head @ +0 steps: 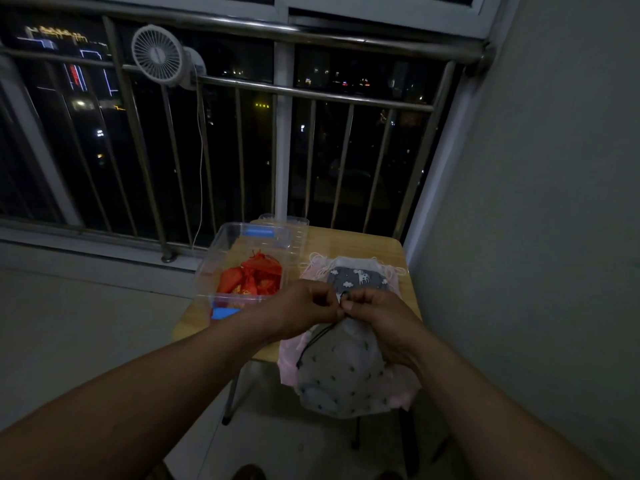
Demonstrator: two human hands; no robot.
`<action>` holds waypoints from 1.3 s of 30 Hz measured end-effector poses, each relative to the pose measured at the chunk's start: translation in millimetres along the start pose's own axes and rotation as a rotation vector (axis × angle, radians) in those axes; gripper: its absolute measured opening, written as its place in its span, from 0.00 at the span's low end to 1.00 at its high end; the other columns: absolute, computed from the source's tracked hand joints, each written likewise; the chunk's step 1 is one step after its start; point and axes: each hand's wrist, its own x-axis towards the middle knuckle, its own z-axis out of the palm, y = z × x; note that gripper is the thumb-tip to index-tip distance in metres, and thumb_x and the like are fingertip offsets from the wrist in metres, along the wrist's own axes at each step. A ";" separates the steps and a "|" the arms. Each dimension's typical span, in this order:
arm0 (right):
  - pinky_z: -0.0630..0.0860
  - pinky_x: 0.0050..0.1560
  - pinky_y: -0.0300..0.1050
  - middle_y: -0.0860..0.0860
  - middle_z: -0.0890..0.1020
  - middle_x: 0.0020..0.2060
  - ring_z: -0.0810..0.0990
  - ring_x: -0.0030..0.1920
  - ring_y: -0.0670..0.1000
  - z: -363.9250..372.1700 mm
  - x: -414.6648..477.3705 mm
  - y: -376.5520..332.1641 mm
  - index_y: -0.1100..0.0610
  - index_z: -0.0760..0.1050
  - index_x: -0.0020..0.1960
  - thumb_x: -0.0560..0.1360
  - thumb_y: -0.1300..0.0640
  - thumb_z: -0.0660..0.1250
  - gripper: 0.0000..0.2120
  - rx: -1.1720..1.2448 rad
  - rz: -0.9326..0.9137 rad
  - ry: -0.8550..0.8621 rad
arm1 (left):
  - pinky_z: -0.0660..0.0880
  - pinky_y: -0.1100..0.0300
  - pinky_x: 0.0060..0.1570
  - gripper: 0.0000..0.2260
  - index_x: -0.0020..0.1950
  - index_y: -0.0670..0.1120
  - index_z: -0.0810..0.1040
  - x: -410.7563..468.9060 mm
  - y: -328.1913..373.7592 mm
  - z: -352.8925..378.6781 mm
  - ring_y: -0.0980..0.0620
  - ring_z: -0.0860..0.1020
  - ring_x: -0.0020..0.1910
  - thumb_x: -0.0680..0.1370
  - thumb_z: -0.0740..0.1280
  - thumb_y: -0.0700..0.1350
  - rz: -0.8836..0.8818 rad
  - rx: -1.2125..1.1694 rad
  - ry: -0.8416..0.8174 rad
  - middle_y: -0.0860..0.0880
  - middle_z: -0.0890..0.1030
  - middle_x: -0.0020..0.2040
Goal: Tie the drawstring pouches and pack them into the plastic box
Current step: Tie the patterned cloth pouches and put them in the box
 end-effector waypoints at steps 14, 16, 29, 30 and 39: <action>0.80 0.62 0.56 0.52 0.88 0.45 0.86 0.53 0.54 6.1 -4.5 -6.2 0.54 0.86 0.47 0.77 0.58 0.73 0.03 -0.187 -0.076 0.071 | 0.78 0.61 0.44 0.06 0.47 0.48 0.83 -3.8 -15.4 13.3 0.56 0.81 0.43 0.81 0.70 0.48 -0.047 -0.034 0.075 0.50 0.84 0.44; 0.81 0.59 0.53 0.51 0.88 0.45 0.86 0.51 0.52 5.9 -4.6 -5.6 0.54 0.86 0.47 0.77 0.57 0.73 0.03 -0.232 -0.088 0.072 | 0.77 0.66 0.42 0.05 0.48 0.45 0.83 -5.1 -14.7 16.8 0.58 0.80 0.42 0.81 0.70 0.46 -0.056 -0.089 0.094 0.48 0.83 0.44; 0.77 0.55 0.43 0.45 0.85 0.48 0.81 0.51 0.44 25.7 -7.9 3.0 0.49 0.82 0.51 0.80 0.59 0.69 0.06 -0.484 -0.294 0.152 | 0.82 0.43 0.48 0.07 0.53 0.50 0.81 -4.4 -15.7 32.1 0.47 0.82 0.42 0.83 0.64 0.49 0.007 0.171 0.214 0.47 0.83 0.42; 0.77 0.53 0.43 0.46 0.84 0.48 0.81 0.51 0.45 24.9 -7.7 1.4 0.50 0.82 0.51 0.80 0.59 0.69 0.05 -0.477 -0.296 0.159 | 0.82 0.43 0.48 0.07 0.53 0.50 0.81 -5.1 -13.9 29.5 0.44 0.82 0.43 0.84 0.64 0.48 -0.026 0.102 0.183 0.44 0.83 0.44; 0.81 0.50 0.49 0.57 0.85 0.45 0.84 0.46 0.54 15.4 -12.5 -10.0 0.62 0.80 0.54 0.82 0.61 0.67 0.05 0.180 0.026 -0.039 | 0.77 0.56 0.35 0.08 0.49 0.43 0.78 -7.6 -9.9 10.0 0.51 0.77 0.34 0.84 0.66 0.46 -0.145 -0.402 -0.071 0.47 0.79 0.37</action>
